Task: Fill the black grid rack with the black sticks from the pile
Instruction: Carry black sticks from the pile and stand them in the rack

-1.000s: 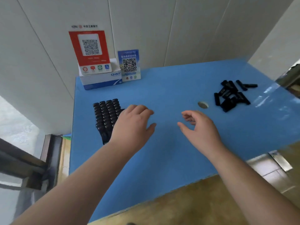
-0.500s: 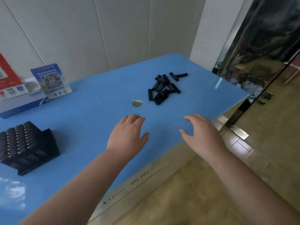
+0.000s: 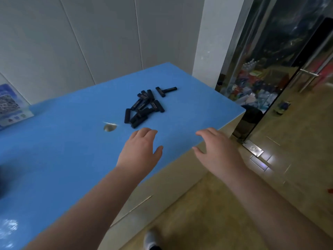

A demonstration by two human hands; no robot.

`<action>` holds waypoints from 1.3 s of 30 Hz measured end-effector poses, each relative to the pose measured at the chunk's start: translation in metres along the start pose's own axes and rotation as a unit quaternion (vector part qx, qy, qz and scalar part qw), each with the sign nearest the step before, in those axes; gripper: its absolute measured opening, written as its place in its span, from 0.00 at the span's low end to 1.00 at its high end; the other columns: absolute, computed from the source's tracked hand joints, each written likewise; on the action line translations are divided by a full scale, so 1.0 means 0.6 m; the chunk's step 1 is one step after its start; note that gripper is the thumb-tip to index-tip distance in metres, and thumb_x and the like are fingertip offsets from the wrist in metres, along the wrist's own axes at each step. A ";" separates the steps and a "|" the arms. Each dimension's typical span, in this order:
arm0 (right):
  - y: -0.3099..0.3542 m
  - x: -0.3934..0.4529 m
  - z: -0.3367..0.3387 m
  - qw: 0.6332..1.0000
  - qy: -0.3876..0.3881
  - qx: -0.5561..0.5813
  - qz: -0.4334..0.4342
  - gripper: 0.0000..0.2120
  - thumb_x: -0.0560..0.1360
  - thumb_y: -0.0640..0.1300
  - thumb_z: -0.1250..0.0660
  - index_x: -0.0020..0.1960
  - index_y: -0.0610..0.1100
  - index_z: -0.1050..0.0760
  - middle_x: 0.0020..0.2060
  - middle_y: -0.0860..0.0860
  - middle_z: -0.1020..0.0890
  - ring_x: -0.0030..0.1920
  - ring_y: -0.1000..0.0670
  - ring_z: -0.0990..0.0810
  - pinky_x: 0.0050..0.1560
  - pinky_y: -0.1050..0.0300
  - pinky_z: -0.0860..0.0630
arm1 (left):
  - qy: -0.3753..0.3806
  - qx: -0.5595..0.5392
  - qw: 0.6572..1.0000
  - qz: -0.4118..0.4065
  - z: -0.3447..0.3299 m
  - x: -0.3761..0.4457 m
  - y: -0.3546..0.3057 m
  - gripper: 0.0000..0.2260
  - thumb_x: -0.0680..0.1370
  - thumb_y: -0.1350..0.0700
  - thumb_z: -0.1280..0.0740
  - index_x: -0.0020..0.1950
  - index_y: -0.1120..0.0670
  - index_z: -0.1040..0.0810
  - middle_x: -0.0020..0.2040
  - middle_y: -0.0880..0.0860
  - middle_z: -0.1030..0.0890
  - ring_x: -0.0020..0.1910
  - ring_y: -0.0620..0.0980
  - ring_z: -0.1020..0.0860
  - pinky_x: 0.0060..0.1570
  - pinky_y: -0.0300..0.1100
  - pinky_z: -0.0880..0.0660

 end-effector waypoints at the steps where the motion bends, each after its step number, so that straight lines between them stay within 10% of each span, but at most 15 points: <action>1: -0.008 0.011 -0.002 1.000 0.001 0.001 -0.002 0.22 0.79 0.53 0.33 0.70 0.48 0.28 0.64 0.54 0.24 0.65 0.52 0.26 0.63 0.58 0.29 | 0.001 -0.001 1.000 0.000 -0.004 0.013 -0.003 0.25 0.81 0.44 0.39 0.76 0.52 0.35 0.72 0.48 0.32 0.72 0.51 0.35 0.70 0.43 0.37; 16: -0.075 0.260 -0.027 1.000 0.010 -0.015 0.017 0.21 0.79 0.53 0.34 0.69 0.49 0.28 0.64 0.55 0.24 0.65 0.51 0.27 0.63 0.55 0.28 | 0.032 -0.017 0.999 0.027 -0.047 0.262 0.034 0.24 0.81 0.45 0.39 0.74 0.54 0.32 0.69 0.50 0.28 0.68 0.52 0.31 0.67 0.44 0.33; 29: -0.132 0.424 -0.087 0.993 0.074 0.041 0.079 0.17 0.77 0.51 0.32 0.65 0.48 0.25 0.60 0.55 0.23 0.63 0.51 0.26 0.60 0.54 0.26 | 0.079 0.045 0.989 0.112 -0.105 0.398 0.032 0.14 0.79 0.42 0.36 0.45 0.53 0.28 0.46 0.51 0.28 0.51 0.53 0.28 0.52 0.46 0.27; 39: -0.176 0.539 -0.118 0.978 0.111 0.088 0.151 0.17 0.76 0.51 0.31 0.63 0.48 0.23 0.59 0.55 0.22 0.62 0.51 0.24 0.61 0.53 0.25 | 0.093 0.054 0.978 0.177 -0.121 0.446 -0.023 0.05 0.76 0.60 0.38 0.46 0.53 0.34 0.41 0.51 0.30 0.43 0.52 0.29 0.38 0.45 0.33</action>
Point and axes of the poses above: each hand's wrist, its own x-axis towards the middle knuckle, its own z-axis out of the back of the hand, y = z × x, the point moved 1 cm from there along x, towards the middle knuckle
